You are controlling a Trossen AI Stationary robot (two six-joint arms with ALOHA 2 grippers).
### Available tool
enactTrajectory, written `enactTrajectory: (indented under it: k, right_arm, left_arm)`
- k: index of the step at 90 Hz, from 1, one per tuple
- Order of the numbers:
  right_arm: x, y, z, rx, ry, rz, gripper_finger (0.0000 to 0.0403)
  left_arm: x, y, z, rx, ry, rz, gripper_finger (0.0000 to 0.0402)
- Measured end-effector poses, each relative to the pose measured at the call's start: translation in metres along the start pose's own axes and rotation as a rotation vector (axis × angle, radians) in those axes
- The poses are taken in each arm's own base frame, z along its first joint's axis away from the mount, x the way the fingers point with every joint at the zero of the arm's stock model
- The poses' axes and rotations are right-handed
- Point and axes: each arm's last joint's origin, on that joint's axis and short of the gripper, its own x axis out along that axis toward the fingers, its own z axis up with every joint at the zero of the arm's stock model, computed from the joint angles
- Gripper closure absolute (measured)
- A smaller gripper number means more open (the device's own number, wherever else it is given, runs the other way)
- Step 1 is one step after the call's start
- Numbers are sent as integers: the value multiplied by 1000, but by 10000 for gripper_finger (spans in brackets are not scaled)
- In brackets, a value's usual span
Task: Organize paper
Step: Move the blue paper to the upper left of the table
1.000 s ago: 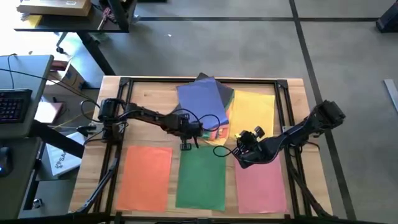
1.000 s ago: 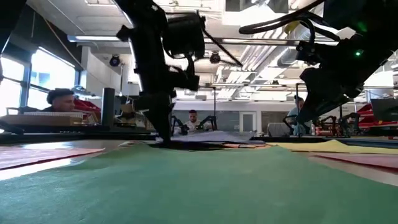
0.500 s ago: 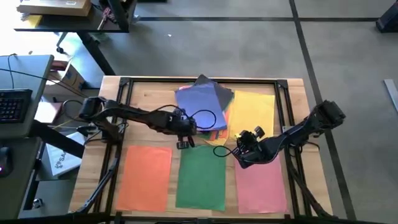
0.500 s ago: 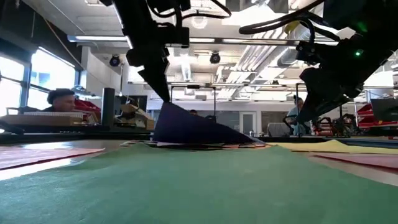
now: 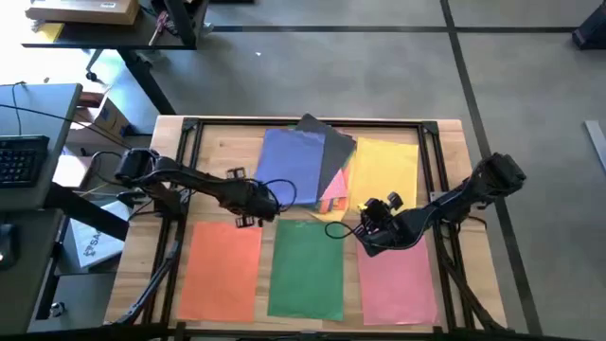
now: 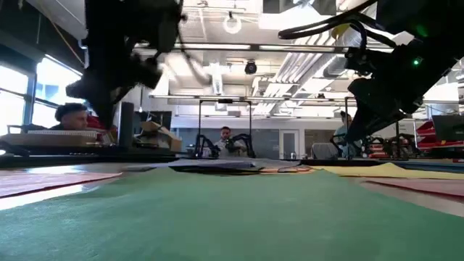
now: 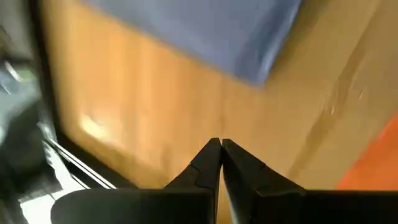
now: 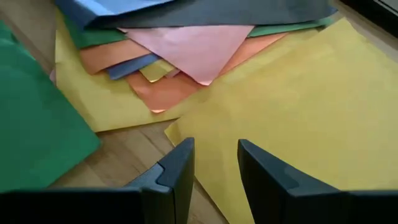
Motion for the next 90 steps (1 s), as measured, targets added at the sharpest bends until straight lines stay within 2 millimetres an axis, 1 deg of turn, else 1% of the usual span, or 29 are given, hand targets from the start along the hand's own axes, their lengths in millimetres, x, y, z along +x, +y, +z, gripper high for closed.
enactTrajectory:
  k: [7, 13, 20, 28, 36, 45, 52, 61, 77, 90]
  right_arm:
    - [0, 0, 0, 1, 0, 0, 295]
    - [0, 0, 0, 0, -2, 0, 295]
    - [0, 0, 0, 0, -12, -5, 295]
    - [0, 0, 0, 0, -14, -6, 295]
    - [0, 0, 0, 2, -14, -5, 295]
    - [0, 0, 0, 4, -13, -5, 295]
    - [0, 0, 0, 3, -13, -5, 295]
    - [0, 0, 0, 2, -13, -5, 295]
    - [0, 0, 0, 2, -14, -5, 295]
    - [0, 0, 1, 4, -14, -7, 295]
  left_arm:
    - [16, -4, -8, -17, 28, 0, 402]
    - [26, -9, -11, -22, 8, 1, 402]
    - [31, -15, -8, -4, -76, -3, 401]
    - [33, -24, 0, 66, -193, -37, 393]
    - [33, -32, 7, 127, -306, -68, 373]
    - [33, -37, 12, 181, -395, -65, 340]
    - [34, -43, 13, 226, -467, -49, 314]
    - [39, -49, 10, 264, -545, 27, 288]
    - [47, -54, 3, 249, -610, 154, 257]
    - [49, -56, 5, 210, -683, 177, 240]
